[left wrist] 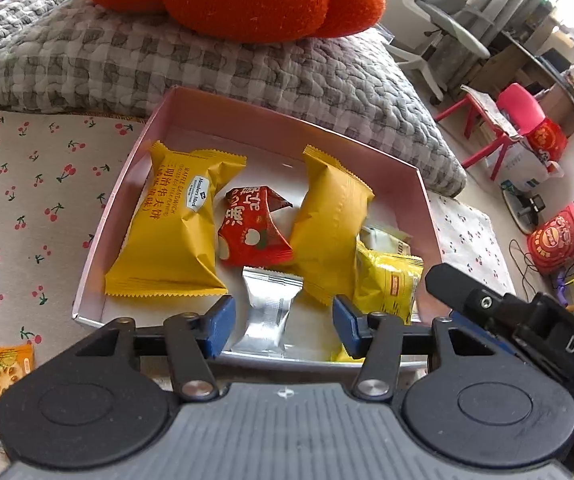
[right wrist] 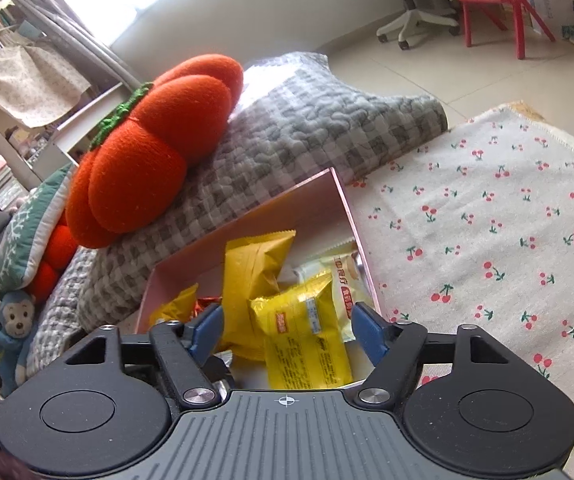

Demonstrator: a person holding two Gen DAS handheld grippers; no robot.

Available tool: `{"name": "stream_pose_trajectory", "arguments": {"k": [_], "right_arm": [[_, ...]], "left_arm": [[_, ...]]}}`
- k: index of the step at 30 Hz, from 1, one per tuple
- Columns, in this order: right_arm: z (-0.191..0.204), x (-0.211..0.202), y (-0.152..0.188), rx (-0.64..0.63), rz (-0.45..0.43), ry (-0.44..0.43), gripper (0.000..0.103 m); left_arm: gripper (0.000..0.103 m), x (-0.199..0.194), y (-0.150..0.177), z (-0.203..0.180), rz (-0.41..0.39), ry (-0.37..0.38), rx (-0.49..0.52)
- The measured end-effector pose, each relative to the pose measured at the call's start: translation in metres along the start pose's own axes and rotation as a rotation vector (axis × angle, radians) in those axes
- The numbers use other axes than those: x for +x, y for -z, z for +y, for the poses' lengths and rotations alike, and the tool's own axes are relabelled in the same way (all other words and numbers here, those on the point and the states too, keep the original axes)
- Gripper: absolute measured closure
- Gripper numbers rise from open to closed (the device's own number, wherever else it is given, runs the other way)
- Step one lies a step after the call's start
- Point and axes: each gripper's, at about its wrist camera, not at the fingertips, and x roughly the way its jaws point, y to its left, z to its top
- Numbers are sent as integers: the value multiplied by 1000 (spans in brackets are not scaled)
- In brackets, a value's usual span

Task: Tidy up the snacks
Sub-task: 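Carry silver pack into pink box with left tool while right tool carries yellow pack in, both open, then withdraw both tools from the box back toward the snack pile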

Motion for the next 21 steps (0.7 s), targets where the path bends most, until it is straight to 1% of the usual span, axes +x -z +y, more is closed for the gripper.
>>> {"name": "stream_pose_trajectory", "arguments": {"k": [7,12,17,21], "right_arm": [[3,-17,-3,-20,-4,20,29],[5,-33,-4,-20,6,52,21],[15,-49,2,-80,25,71,20],[23,-62,8,-123,31,76,15]], "left_arm": [[44,-15,4,0,-8,7,-4],[36,-33,8,-4,-19,13,18],[29,-50,18,-3,-32,18,38],[23,-63,28,0,-51,-1,46]]}}
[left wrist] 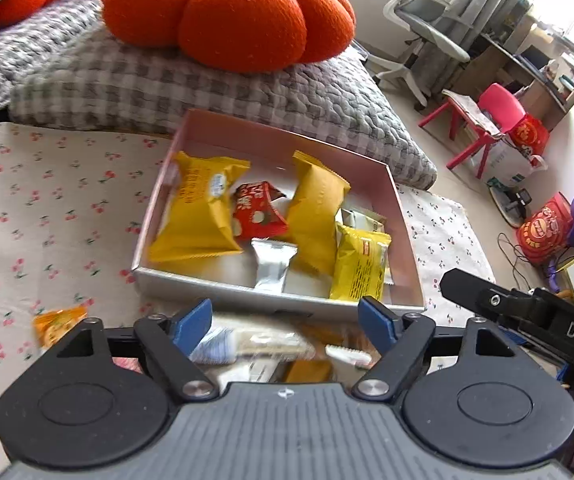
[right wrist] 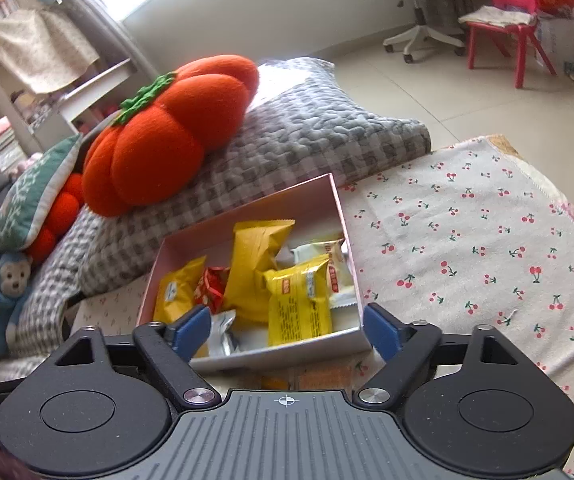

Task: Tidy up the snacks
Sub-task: 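Withdraw both tools from the box back toward the snack pile, then grasp orange-white lotus biscuit pack with left tool while right tool grasps white pecan pack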

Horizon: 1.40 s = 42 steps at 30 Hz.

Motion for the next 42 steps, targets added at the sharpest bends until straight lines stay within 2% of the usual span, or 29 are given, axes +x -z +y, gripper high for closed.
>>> {"name": "stream_pose_trajectory", "arguments": {"k": [5,8,12,16,19,24,32,37,40,42], "right_arm": [[6,-11,8,-16,24,-3,15],[12,-18,15,-75,31,7,13],[13,-26,25,-122,38,14,12],[13,-31,37,-183,39,30,9],[11,-35,48,-229,38,49,8],[2,-41,65,-277,41,62,8],[-8,-33,93,-357,40,94,8],[-2,-28,109,-436,41,101,8],[4,-27,116,-475,32,87,8],[8,-25,119,-498,25,74,8]], "left_arm": [[12,-13,16,5,-8,0,-7],[4,-20,26,8,-13,-15,-1],[1,-25,38,12,-13,-41,25],[1,-29,56,13,-58,-89,102],[1,-28,65,13,-48,-114,168],[1,-40,75,24,-73,-116,200],[1,-53,84,52,-140,-202,251],[1,-53,86,71,-169,-216,266],[0,-49,89,81,-209,-192,347],[1,-42,91,85,-227,-219,405]]}}
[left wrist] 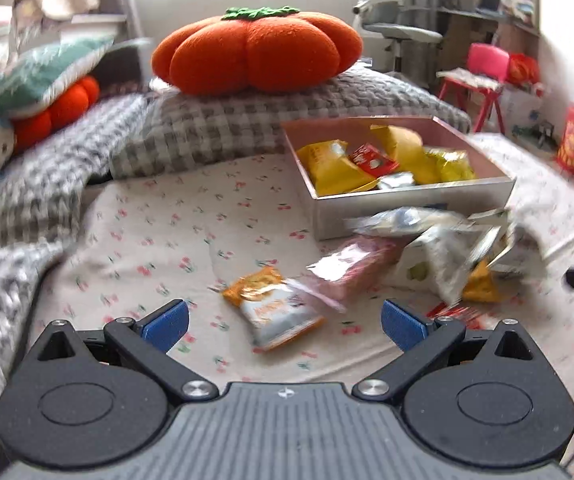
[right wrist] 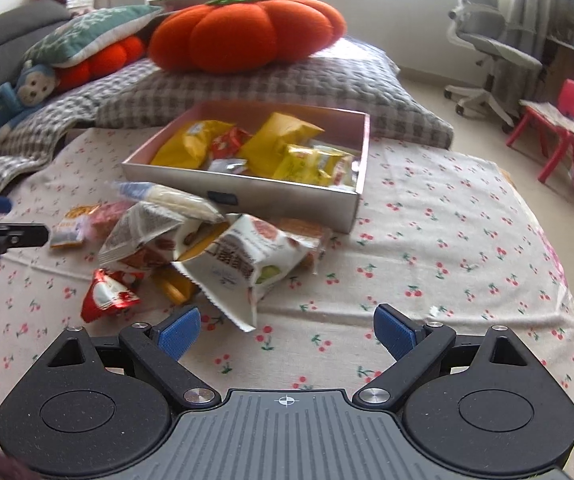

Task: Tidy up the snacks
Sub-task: 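Grasp orange-white lotus biscuit pack with left tool while right tool grasps white pecan pack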

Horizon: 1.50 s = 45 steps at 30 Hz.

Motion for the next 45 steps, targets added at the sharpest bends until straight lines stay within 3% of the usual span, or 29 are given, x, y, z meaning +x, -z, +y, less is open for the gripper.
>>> {"name": "stream_pose_trajectory", "arguments": {"k": [4,13,21,26,33,39,42,45], "right_arm": [[8,1,1,-30,-20,-16,8],[9,10,-2,-11,-31,-15,8],[-1,22,-15,151,-17,-23,8],[-10,34,-21,275,16,-32,8],[-20,48,-25,410,41,-16,8],[-20,54,-29,447,42,-7,8],[-17,59,-32,434,50,-6,8],[-14,64,-34,409,59,19,8]], "left_arm": [[1,12,4,6,37,-9,15],[1,28,-3,26,64,-36,-171],[5,49,-11,51,147,-89,-380],[11,58,-17,52,188,-70,-454],[17,68,-24,42,226,-119,-470],[17,74,-29,45,234,-152,-549],[18,78,-32,38,250,-176,-513],[20,82,-34,27,282,-212,-414]]}}
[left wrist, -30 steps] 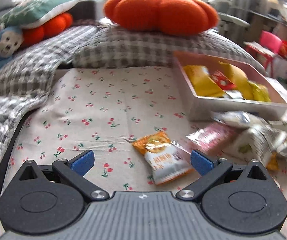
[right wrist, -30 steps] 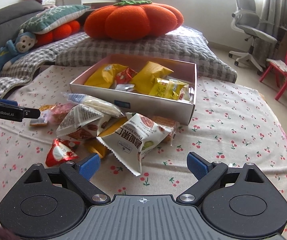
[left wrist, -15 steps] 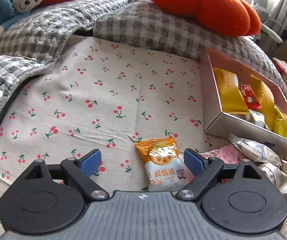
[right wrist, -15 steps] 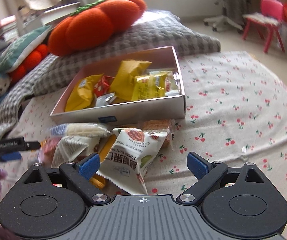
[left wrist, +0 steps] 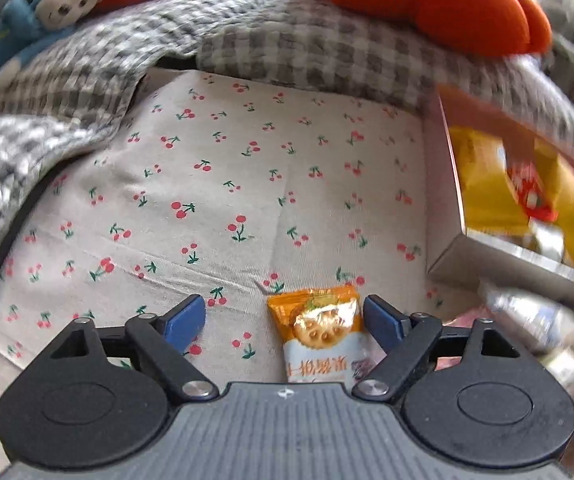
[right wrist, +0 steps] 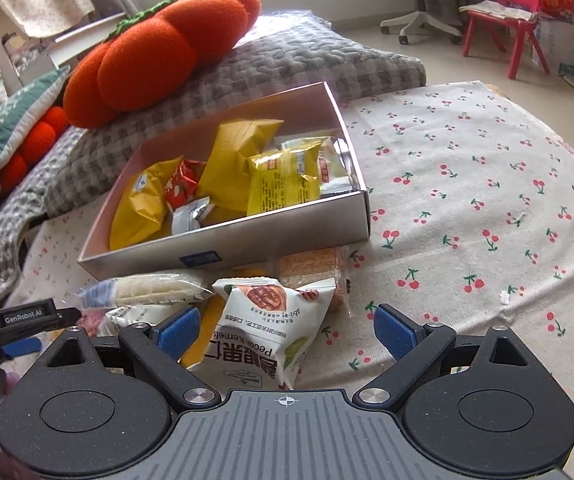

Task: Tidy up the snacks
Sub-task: 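Grasp orange-white lotus biscuit pack with left tool while right tool grasps white pecan pack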

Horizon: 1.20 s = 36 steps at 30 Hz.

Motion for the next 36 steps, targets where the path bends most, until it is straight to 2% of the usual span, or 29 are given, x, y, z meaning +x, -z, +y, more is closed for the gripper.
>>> {"name": "stream_pose_trajectory", "arguments": {"k": [2,5,9,13,16,19,21,23,26,32,36], "right_arm": [[-1,4,0,-5,11,23,8],[-8,7,0,11,36,26,8],[-19,4,1,10,45,25,8],[-30,-1,2,-14,41,28,8],[-37,-5,3,-31,41,41,8],[-42,-9,3,-32,38,36,8],[-44,-12,1,-29,33,19,8],[-42,-15,0,-36,26,0,8],[-36,-16,-1,-42,22,-5,8],[-24,-7,4,-86,59,3,8],[-22,-6,7,-108,60,14,9]], "left_arm": [[22,-2,1,-2,-5,-8,43],[28,-3,1,5,10,24,53],[36,-8,3,15,5,59,116],[38,-15,9,24,-8,96,193],[38,-18,12,32,-14,96,224],[36,-23,16,38,-17,88,225],[29,-27,18,39,-10,110,212],[27,-31,21,39,-11,145,211],[27,-32,25,32,-5,153,235],[32,-29,31,25,13,137,276],[43,-31,31,28,21,149,263]]}}
